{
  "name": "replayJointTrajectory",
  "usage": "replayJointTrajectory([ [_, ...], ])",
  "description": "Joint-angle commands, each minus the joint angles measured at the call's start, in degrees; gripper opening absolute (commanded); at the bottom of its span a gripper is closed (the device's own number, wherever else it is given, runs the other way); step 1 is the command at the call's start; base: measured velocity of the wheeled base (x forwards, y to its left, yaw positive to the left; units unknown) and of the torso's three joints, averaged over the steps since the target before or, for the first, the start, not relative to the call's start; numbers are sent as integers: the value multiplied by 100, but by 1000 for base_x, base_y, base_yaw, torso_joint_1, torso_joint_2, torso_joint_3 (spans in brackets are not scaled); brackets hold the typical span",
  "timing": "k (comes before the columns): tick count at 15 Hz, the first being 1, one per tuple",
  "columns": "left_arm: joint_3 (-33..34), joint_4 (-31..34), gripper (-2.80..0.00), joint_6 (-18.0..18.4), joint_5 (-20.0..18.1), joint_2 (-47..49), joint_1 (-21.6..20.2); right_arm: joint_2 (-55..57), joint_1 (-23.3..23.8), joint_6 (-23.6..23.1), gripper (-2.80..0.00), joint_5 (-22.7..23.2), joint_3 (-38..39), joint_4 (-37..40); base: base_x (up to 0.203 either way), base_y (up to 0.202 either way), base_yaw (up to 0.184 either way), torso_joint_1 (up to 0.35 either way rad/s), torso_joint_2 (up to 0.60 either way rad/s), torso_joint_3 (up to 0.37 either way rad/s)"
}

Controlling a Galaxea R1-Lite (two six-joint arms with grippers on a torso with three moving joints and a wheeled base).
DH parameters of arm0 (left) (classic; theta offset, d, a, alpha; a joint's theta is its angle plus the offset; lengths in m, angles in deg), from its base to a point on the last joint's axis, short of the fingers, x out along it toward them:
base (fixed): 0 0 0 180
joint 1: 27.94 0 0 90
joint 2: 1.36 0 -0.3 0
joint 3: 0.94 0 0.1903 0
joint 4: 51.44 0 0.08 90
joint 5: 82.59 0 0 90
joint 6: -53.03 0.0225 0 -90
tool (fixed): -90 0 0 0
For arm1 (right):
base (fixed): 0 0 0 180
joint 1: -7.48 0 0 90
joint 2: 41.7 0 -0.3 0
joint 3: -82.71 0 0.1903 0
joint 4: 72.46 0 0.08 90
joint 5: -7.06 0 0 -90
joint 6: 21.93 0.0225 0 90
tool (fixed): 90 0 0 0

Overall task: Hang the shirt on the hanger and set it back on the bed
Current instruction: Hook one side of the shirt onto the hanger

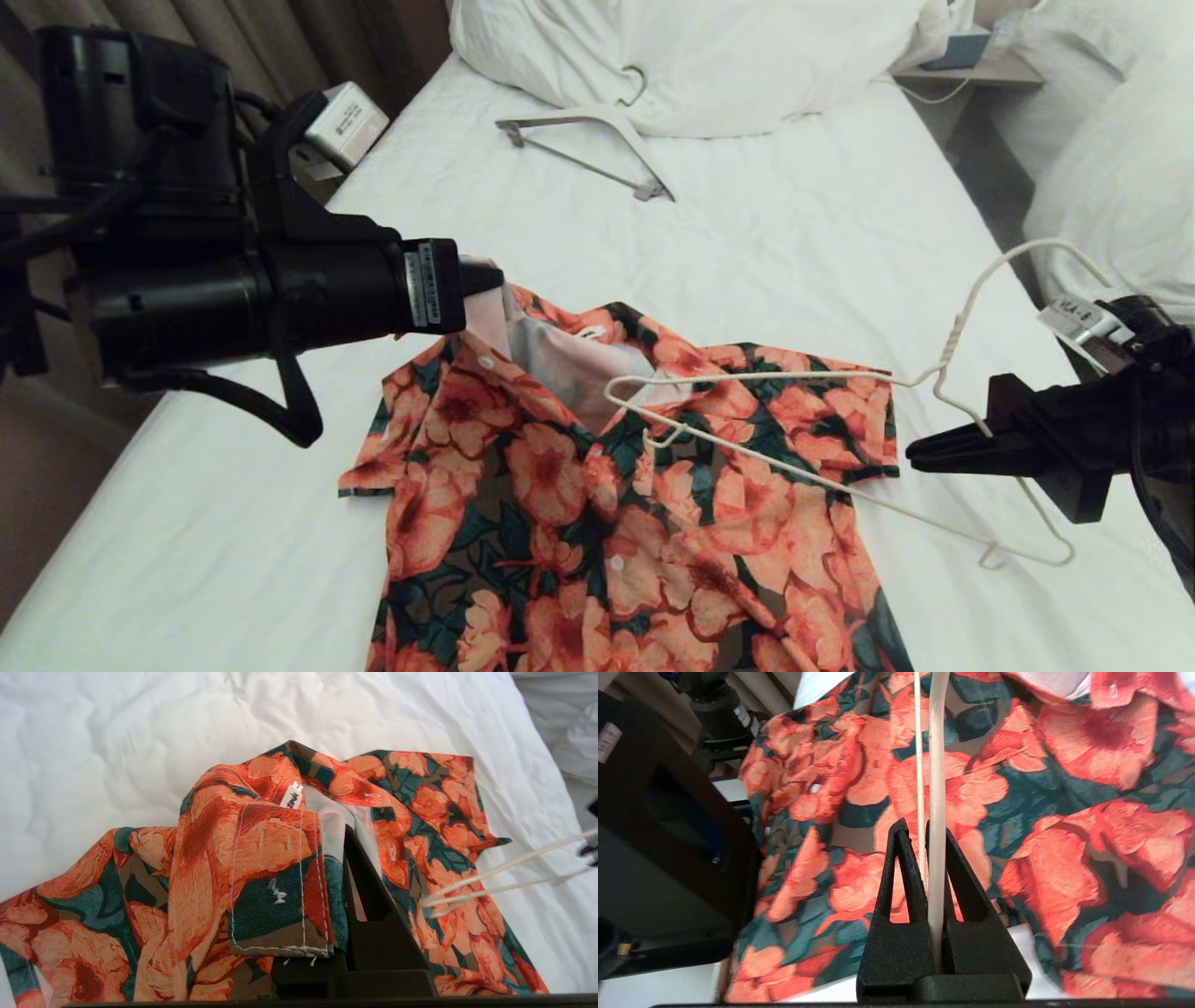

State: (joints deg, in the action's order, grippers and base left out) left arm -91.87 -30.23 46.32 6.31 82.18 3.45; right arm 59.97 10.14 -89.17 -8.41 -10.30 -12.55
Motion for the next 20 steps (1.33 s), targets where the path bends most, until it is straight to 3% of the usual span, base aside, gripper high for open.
replayJointTrajectory([
  [1, -10, 29, -280, -5, -4, -59, 154, 146, -42, -23, -280, 44, -23, -83, 0, 0, 0, 0, 0, 0],
  [3, -6, 36, -280, -17, 8, -84, 364, 181, -53, 32, -280, 37, -29, -259, 0, 0, 0, 0, 0, 0],
  [6, 46, 30, -280, -50, 416, 5, 1174, 186, -55, 32, -280, 35, -49, -336, 0, 0, 0, 0, 0, 0],
  [10, -118, -11, -280, -104, 676, 560, 2030, 183, -144, 30, -280, 44, -181, -433, 0, 0, 0, 0, 0, 0],
  [12, -364, -87, -280, -122, 1169, 978, 2385, 56, -245, 35, -280, 36, -130, -406, 0, 0, 0, 0, 0, 0],
  [16, -922, 213, -280, -103, 1744, 1025, 3121, -210, -420, 53, -280, -9, -103, -312, 0, 0, 0, 0, 0, 0],
  [20, -1272, 391, -280, -97, 1864, 1191, 3820, -408, -686, 53, -280, -9, 45, -260, 0, 0, 0, 0, 0, 0],
])
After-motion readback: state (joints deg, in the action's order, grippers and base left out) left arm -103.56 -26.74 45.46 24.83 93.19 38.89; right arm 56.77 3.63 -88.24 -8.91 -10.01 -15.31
